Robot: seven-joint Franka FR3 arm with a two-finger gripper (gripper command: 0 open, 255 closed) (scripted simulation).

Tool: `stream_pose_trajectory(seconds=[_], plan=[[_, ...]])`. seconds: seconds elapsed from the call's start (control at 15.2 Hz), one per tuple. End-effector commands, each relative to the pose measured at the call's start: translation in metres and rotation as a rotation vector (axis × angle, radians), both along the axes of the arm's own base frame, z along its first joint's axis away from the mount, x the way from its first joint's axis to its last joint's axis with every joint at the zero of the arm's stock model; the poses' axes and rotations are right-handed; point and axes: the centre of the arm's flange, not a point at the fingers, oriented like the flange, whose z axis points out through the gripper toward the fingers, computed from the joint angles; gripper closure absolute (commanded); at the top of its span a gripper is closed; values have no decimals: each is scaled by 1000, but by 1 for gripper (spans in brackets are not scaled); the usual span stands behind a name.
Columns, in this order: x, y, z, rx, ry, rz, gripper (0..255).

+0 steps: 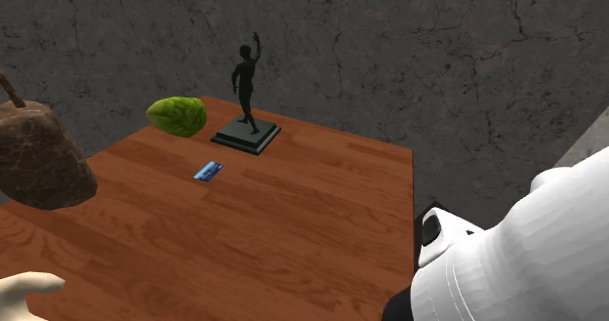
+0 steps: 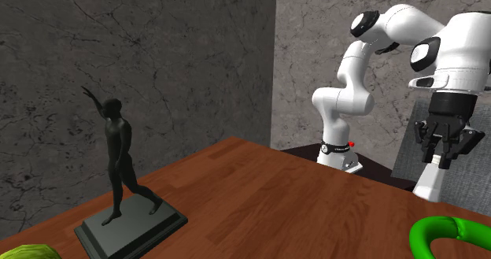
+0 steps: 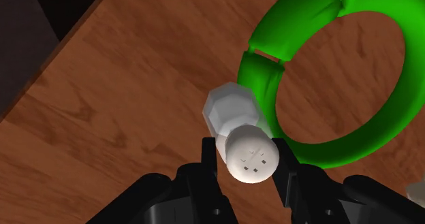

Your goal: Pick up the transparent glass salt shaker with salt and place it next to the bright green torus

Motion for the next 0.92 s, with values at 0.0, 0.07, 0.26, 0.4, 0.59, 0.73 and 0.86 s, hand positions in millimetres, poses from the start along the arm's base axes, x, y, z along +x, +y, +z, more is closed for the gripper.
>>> stream_pose_trajectory(seconds=[0.0,0.07,0.26,0.4,0.59,0.73,0.86], plan=[[1,0,-11,0,0,0,255],[1,0,-17,0,0,0,255],[1,0,-32,0,0,0,255],[1,0,-43,0,0,0,255],[1,0,-59,0,0,0,255],[1,0,-66,0,0,0,255],[1,0,-66,0,0,0,255]])
